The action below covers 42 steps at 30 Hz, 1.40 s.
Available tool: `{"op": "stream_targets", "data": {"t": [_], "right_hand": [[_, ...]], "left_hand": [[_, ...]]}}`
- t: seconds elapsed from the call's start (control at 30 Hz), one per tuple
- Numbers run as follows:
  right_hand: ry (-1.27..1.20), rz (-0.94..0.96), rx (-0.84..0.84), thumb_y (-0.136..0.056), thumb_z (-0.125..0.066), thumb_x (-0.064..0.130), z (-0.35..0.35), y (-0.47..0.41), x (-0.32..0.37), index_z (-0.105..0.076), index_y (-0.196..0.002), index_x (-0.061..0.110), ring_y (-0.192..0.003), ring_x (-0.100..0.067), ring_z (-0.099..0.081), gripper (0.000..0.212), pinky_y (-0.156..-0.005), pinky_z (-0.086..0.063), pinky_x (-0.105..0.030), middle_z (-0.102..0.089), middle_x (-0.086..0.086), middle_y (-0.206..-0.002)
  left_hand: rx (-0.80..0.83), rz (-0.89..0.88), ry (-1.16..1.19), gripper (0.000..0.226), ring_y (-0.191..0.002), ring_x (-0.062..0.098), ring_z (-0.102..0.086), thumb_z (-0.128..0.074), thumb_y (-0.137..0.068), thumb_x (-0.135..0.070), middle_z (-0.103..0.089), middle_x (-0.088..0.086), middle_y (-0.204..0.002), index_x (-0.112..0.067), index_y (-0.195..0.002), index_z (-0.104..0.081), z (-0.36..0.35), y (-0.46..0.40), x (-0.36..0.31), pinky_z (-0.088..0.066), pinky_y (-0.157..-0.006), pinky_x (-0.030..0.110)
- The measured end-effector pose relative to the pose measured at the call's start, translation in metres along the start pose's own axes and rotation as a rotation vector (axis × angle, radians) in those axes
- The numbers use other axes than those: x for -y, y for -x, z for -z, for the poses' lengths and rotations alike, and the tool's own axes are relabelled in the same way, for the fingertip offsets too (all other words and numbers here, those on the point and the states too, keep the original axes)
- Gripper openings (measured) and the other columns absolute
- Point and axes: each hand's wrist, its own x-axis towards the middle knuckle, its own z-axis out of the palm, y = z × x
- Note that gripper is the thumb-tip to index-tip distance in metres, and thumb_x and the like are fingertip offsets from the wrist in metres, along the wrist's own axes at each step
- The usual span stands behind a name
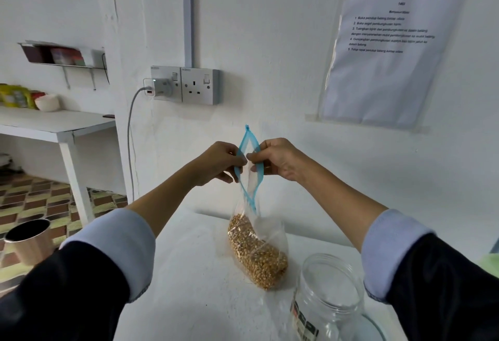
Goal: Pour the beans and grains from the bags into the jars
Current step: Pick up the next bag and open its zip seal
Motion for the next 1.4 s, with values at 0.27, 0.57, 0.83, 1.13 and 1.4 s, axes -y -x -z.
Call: {"op": "stream_targets", "data": {"t": [0.27,0.57,0.83,1.13,1.4], "right_hand": [[0.659,0.090,-0.294,-0.082,-0.065,-0.004,0.068,0.005,0.005,-0.054,-0.068,0.010,-0.052,-0.017,-0.059,0.022,-0.039,-0.046,-0.016,-0.059,-0.008,-0.071],[0.759,0.173,-0.185,-0.080,-0.077,0.022,0.071,0.002,0.020,-0.051,-0.075,0.015,-0.066,-0.015,-0.051,0.027,-0.054,-0.040,-0.021,-0.056,-0.001,-0.076],[0.803,0.166,-0.089,-0.097,-0.023,0.061,0.009,0.007,0.059,-0.074,-0.085,0.005,-0.116,-0.025,-0.053,0.077,-0.098,-0.034,-0.035,-0.052,-0.015,-0.137],[0.921,0.016,-0.009,-0.095,-0.049,0.045,-0.013,-0.017,0.042,-0.054,-0.086,0.004,-0.079,-0.018,-0.054,0.042,-0.068,-0.041,-0.026,-0.059,-0.005,-0.085],[0.578,0.067,-0.149,-0.089,-0.067,0.021,0.001,-0.029,0.033,-0.067,-0.091,0.001,-0.068,-0.012,-0.065,0.020,-0.070,-0.051,-0.024,-0.071,-0.005,-0.088]], "left_hand": [[-0.286,0.042,-0.182,0.019,-0.032,0.012,-0.051,-0.062,-0.079,0.007,-0.055,0.007,-0.045,-0.003,-0.064,-0.057,0.061,0.014,0.024,-0.039,-0.034,0.017],[-0.253,-0.108,-0.105,0.023,-0.029,0.013,-0.046,-0.069,-0.076,0.007,-0.051,0.002,-0.036,-0.001,-0.061,-0.053,0.047,0.020,0.002,-0.033,-0.034,0.017],[-0.202,-0.158,-0.037,0.020,-0.035,0.013,-0.048,-0.069,-0.084,-0.006,-0.054,0.008,-0.050,-0.002,-0.068,-0.056,0.019,0.022,-0.016,-0.040,-0.038,0.017],[-0.115,-0.270,0.073,0.021,-0.038,0.016,-0.052,-0.065,-0.086,-0.003,-0.056,0.007,-0.052,-0.005,-0.068,-0.055,-0.017,0.031,-0.013,-0.040,-0.039,0.019],[-0.248,-0.086,0.287,0.033,-0.059,0.016,-0.059,-0.041,-0.101,-0.033,-0.063,0.005,-0.070,-0.011,-0.084,-0.059,-0.023,0.016,0.042,-0.046,-0.049,0.021]]}}
